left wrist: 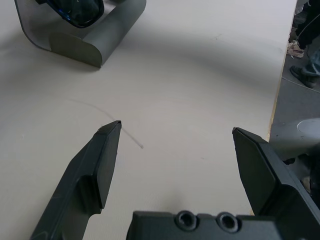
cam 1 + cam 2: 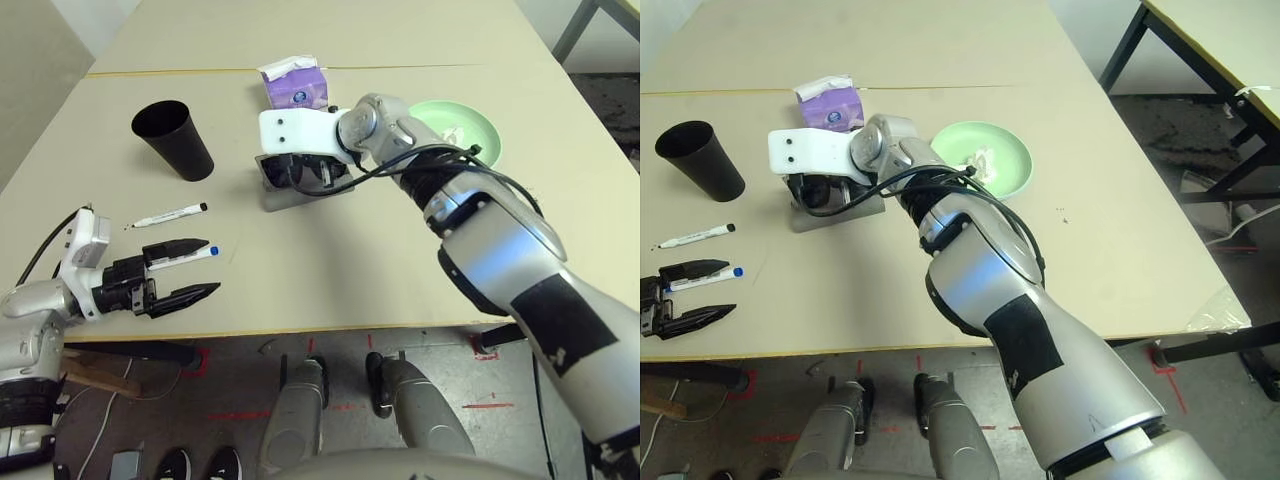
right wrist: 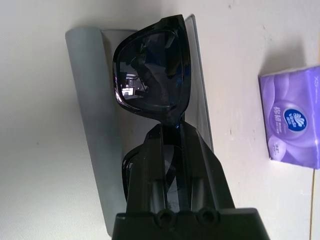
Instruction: Organize and tidy the items on the table.
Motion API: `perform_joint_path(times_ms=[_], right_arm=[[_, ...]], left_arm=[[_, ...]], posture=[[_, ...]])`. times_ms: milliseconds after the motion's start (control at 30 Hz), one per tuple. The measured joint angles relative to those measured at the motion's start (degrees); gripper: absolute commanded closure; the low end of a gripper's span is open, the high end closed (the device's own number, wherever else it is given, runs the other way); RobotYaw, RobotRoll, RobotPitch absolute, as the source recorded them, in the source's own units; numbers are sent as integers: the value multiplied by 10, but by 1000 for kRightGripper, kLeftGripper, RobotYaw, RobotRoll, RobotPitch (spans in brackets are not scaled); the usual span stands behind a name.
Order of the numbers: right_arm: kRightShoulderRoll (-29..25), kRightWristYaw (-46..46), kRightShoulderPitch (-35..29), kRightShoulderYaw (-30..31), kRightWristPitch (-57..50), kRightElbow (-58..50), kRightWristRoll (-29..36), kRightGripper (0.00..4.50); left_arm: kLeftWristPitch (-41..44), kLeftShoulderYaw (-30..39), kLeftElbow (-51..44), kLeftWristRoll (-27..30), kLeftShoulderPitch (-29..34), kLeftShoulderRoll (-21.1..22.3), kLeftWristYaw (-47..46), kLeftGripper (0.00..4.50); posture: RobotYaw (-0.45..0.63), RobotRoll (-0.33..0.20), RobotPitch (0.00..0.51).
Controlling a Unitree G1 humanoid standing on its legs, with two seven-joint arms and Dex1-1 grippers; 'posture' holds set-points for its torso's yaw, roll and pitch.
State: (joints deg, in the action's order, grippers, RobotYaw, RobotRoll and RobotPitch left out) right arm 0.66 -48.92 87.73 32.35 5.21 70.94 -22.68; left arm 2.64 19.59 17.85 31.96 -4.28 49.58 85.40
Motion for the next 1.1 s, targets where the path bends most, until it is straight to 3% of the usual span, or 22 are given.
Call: perform_joint_path(times_ms=[1100], right_arm=[[-7,34,-29,-1,65,29,-48,4309]], left_arm=[[37,25,-91,26,72,-1,-39,0]], posture=[[137,0,253]])
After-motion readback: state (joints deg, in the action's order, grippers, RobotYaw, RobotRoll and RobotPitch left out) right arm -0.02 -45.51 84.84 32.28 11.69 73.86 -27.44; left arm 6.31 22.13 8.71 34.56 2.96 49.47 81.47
